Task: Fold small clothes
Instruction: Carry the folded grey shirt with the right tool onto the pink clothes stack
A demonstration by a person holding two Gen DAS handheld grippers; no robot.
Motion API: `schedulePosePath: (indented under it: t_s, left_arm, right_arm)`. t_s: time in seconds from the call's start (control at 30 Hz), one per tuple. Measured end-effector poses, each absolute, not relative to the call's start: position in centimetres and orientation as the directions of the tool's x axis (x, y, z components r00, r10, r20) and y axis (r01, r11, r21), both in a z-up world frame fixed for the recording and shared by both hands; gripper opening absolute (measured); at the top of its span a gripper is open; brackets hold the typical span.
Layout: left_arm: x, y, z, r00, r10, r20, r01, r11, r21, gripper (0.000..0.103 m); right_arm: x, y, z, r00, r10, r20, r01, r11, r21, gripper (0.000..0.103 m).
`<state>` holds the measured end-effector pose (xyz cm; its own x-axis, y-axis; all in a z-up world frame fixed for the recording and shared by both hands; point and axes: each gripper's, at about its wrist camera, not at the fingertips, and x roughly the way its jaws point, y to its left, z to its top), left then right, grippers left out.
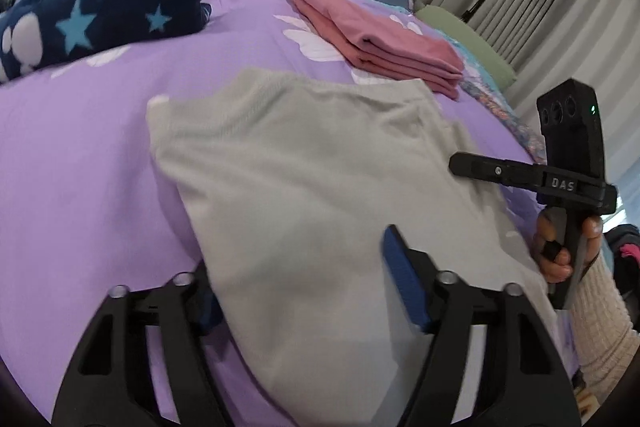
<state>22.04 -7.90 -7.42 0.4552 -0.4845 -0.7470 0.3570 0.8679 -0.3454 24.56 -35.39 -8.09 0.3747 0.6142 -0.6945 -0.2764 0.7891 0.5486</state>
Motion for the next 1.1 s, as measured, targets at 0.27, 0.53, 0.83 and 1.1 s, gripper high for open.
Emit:
schedulePosePath:
  t_s: [0.27,0.53,0.83,1.1]
  left_arm:
    - [21.2,-7.5,-3.6,0.526,-0.451,-0.720,0.379,0.883,-0.277,0.019]
    - [17.4,-10.9,8.0,0.709,-0.435,-0.555,0.478,0.875,-0.076,0.018]
    - [24.1,-16.9,17.2,0.820,-0.370,-0.437,0.435,0.899,0.055,0.018]
    - [33.5,-23.0,18.5,0.852,-0.293,-0.434,0.403,0.896,0.188,0.018]
  right_arm:
    - [22.4,-33.9,-4.9,0.464,0.565,-0.682,-0.297,0.825,0.481,0.017]
    - [16.2,-35.1,5.9,0.714,0.476,-0.513,-0.347,0.878,0.330,0.016]
    - [22.1,-38.3,15.8,0.848,0.352,-0.396,-0.278,0.932,0.234,0.016]
    - [32.6,-42.4,16.2,0.877,0.273,-0.397,-0.175,0.948,0.265,0.016]
